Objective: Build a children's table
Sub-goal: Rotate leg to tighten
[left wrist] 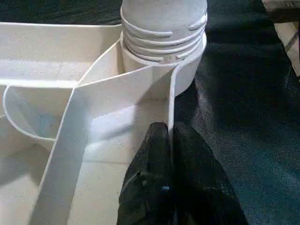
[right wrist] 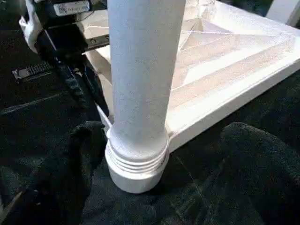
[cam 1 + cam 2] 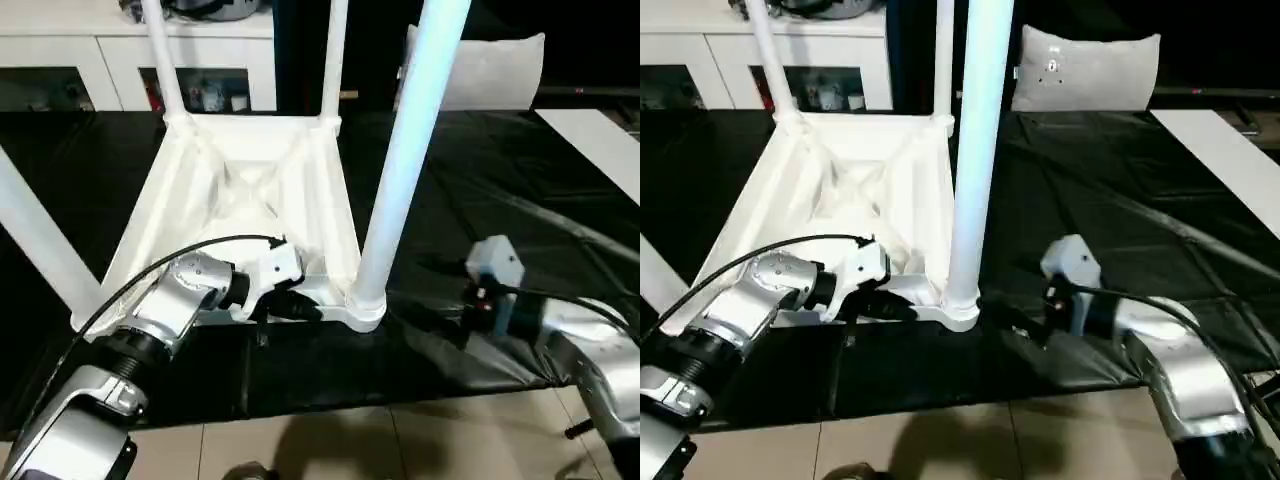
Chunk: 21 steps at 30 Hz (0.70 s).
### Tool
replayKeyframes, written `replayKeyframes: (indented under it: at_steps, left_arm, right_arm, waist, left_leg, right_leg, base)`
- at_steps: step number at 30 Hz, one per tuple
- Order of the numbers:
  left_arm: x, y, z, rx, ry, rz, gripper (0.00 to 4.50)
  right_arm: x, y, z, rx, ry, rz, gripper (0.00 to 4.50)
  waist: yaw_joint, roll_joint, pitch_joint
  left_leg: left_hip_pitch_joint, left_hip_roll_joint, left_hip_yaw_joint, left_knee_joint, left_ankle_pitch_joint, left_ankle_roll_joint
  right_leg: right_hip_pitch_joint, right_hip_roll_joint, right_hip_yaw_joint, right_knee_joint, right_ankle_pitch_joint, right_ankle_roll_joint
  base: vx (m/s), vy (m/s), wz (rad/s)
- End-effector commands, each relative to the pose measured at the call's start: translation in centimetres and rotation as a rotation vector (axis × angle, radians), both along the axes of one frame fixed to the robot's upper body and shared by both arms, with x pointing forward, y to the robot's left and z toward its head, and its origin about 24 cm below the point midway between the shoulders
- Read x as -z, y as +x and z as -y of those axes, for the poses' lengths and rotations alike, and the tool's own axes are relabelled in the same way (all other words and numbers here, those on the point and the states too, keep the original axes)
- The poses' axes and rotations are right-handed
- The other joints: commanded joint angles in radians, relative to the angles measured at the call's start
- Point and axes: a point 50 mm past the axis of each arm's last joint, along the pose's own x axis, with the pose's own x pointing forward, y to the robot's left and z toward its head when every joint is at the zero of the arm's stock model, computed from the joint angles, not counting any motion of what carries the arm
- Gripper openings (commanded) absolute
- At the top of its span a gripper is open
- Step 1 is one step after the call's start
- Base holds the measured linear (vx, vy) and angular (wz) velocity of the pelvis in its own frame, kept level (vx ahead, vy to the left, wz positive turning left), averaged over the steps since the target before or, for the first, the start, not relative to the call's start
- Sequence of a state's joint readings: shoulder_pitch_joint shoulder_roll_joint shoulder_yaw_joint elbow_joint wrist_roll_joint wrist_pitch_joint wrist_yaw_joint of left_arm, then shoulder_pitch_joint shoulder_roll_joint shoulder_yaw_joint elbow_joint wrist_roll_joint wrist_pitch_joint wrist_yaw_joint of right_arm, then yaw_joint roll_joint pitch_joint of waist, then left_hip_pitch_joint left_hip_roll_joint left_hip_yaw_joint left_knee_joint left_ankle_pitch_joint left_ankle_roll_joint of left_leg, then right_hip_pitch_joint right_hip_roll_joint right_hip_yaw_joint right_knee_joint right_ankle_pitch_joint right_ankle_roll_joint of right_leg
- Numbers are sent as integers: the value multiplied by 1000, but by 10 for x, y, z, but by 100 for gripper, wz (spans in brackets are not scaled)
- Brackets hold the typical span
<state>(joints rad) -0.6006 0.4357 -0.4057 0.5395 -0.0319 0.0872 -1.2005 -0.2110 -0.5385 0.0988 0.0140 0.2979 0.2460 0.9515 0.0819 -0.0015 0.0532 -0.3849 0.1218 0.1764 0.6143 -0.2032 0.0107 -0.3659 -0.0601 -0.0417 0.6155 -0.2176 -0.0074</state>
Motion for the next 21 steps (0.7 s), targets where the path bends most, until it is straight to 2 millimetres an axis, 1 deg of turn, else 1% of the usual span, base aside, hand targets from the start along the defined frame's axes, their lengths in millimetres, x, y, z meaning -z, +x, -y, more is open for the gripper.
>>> replayKeyframes:
  at_steps: [1, 2, 3, 4, 5, 6, 7, 8, 9, 10, 11, 12, 13, 14, 15, 16, 18, 19, 20, 21]
  left_arm:
    - [3, -4, -5, 36, 64, -10, 1]
    - [2, -5, -5, 48, 62, -11, 1]
    - [0, -6, -3, 72, 56, -13, 1]
    - [-2, -9, -1, 104, 48, -13, 0]
    - [-4, -13, 3, 153, 36, -16, 0]
    - [-6, -16, 6, 195, 28, -21, 0]
    - [-7, -18, 8, 221, 24, -24, 0]
    - [-8, -19, 10, 237, 24, -23, 0]
    - [-8, -19, 10, 237, 24, -23, 0]
    - [-9, -20, 11, 252, 27, -17, 0]
    - [-8, -21, 13, 266, 33, -13, 0]
    - [-8, -21, 14, 274, 36, -10, 0]
    - [-7, -22, 15, 277, 37, -9, 0]
    - [-7, -22, 15, 277, 37, -9, 0]
    - [-5, -21, 16, 271, 43, -2, 0]
    - [-4, -20, 16, 262, 51, 1, 0]
    - [-4, -20, 16, 261, 51, 1, 0]
    - [-4, -19, 16, 256, 57, -1, 0]
    - [-4, -19, 15, 256, 60, -2, 0]
    - [-4, -19, 15, 256, 60, -3, 0]
  right_arm:
    - [2, 4, -2, -54, -20, -1, 450]
    - [2, 5, -2, -70, -18, -7, 450]
    - [3, 6, -4, -96, -10, -20, 450]
    - [3, 7, -6, -128, -12, -26, 423]
    - [4, 9, -9, -174, -19, -39, 416]
    - [5, 12, -11, -208, -35, -46, 416]
    - [5, 14, -12, -227, -47, -49, 413]
    - [6, 16, -12, -247, -58, -58, 389]
    - [6, 16, -12, -247, -58, -58, 389]
    - [6, 17, -13, -270, -70, -64, 377]
    - [7, 19, -14, -289, -78, -75, 377]
    - [9, 22, -15, -307, -81, -83, 367]
    - [9, 24, -16, -317, -79, -91, 359]
    - [9, 24, -16, -317, -79, -91, 351]
    - [9, 27, -19, -337, -61, -106, 334]
    - [7, 29, -21, -362, -36, -123, 324]
    - [7, 29, -21, -365, -34, -124, 316]
    - [7, 30, -23, -381, -20, -135, 308]
    - [8, 30, -23, -388, -18, -138, 308]
    - [8, 30, -24, -393, -15, -141, 290]
  waist:
    - [1, 2, -58]
    - [-1, 0, -58]
    - [0, 1, -58]
    - [0, 0, -60]
    - [0, -3, -59]
    - [-1, -3, -61]
    - [-2, -3, -60]
    - [2, -5, -59]
    - [4, -3, -60]
    - [13, 2, -60]
    - [14, -5, -59]
    - [18, -5, -60]
    - [18, -4, -58]
    - [19, -4, -58]
    - [20, -3, -60]
    - [20, 0, -61]
    - [19, -3, -61]
    - [22, -3, -62]
    - [24, -3, -63]
    - [25, -2, -63]
  left_leg:
    - [27, 123, -51, -94, -197, 16]
    - [25, 122, -50, -92, -183, 25]
    - [26, 122, -49, -91, -174, 31]
    - [25, 122, -48, -88, -160, 45]
    - [24, 122, -47, -88, -152, 50]
    - [24, 121, -48, -86, -144, 54]
    - [25, 122, -46, -86, -139, 59]
    - [27, 123, -42, -86, -133, 63]
    - [28, 123, -42, -84, -129, 64]
    - [33, 126, -39, -83, -127, 66]
    - [31, 126, -38, -85, -134, 64]
    - [31, 126, -39, -84, -135, 62]
    - [27, 125, -39, -86, -148, 56]
    - [29, 126, -39, -86, -156, 48]
    - [31, 127, -39, -86, -151, 46]
    - [28, 126, -40, -86, -141, 48]
    - [28, 126, -38, -85, -138, 53]
    - [30, 126, -37, -83, -129, 57]
    - [29, 125, -37, -83, -124, 59]
    - [30, 127, -36, -83, -123, 59]
  right_leg:
    - [26, -126, 53, -60, -37, -291]
    - [28, -125, 53, -59, -15, -297]
    - [28, -125, 53, -58, -6, -298]
    - [31, -127, 53, -56, 11, -307]
    - [31, -126, 52, -56, 14, -306]
    - [32, -125, 50, -53, 20, -311]
    - [30, -124, 50, -54, 16, -313]
    - [28, -122, 50, -56, 16, -316]
    - [28, -123, 49, -52, 18, -320]
    - [25, -121, 49, -53, 20, -319]
    - [25, -120, 48, -53, 12, -317]
    - [26, -122, 47, -51, 5, -318]
    - [27, -123, 47, -55, -24, -316]
    - [27, -123, 47, -54, -40, -312]
    - [26, -122, 47, -53, -32, -312]
    - [28, -121, 46, -50, -15, -314]
    - [27, -120, 46, -50, -4, -318]
    - [26, -121, 46, -49, 8, -319]
    - [27, -121, 45, -49, 9, -321]
    - [26, -120, 45, -48, 8, -320]
  base:
    - [0, 0, 0]
    - [0, 0, 0]
    - [0, 0, 0]
    - [0, 0, 0]
    - [0, 0, 0]
    - [0, 0, 0]
    - [0, 0, 0]
    - [0, 0, 0]
    - [0, 0, 0]
    - [0, 0, 0]
    - [0, 0, 0]
    - [0, 0, 0]
    - [0, 0, 0]
    - [0, 0, 0]
    - [0, 0, 0]
    - [0, 0, 0]
    - [0, 0, 0]
    - [0, 0, 0]
    - [0, 0, 0]
    - [0, 0, 0]
